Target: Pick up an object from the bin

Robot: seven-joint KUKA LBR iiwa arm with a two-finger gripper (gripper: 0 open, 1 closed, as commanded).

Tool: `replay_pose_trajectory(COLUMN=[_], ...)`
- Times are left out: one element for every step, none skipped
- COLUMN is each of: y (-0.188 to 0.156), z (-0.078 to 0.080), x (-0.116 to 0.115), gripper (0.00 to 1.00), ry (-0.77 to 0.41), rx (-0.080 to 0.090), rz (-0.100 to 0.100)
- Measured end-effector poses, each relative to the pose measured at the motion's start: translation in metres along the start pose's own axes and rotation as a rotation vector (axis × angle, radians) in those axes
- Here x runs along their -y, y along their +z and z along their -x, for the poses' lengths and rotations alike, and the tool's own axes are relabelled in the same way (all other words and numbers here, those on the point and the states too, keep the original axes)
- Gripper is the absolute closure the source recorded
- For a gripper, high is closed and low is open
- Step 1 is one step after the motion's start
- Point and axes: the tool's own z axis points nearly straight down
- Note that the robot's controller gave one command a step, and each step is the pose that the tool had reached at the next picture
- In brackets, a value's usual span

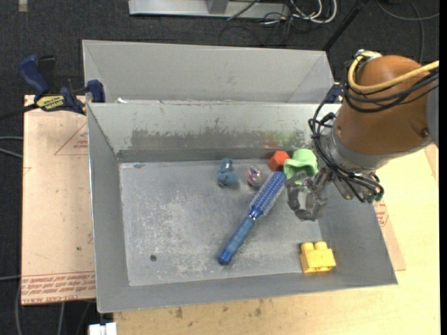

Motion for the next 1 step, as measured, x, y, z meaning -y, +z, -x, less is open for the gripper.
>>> replay_pose_trajectory(y=[0.0045], z=[-0.0011], x=[-0.0005], gripper=[0.0], ry=[0.0], rx=[-0.007], rz=[0.004])
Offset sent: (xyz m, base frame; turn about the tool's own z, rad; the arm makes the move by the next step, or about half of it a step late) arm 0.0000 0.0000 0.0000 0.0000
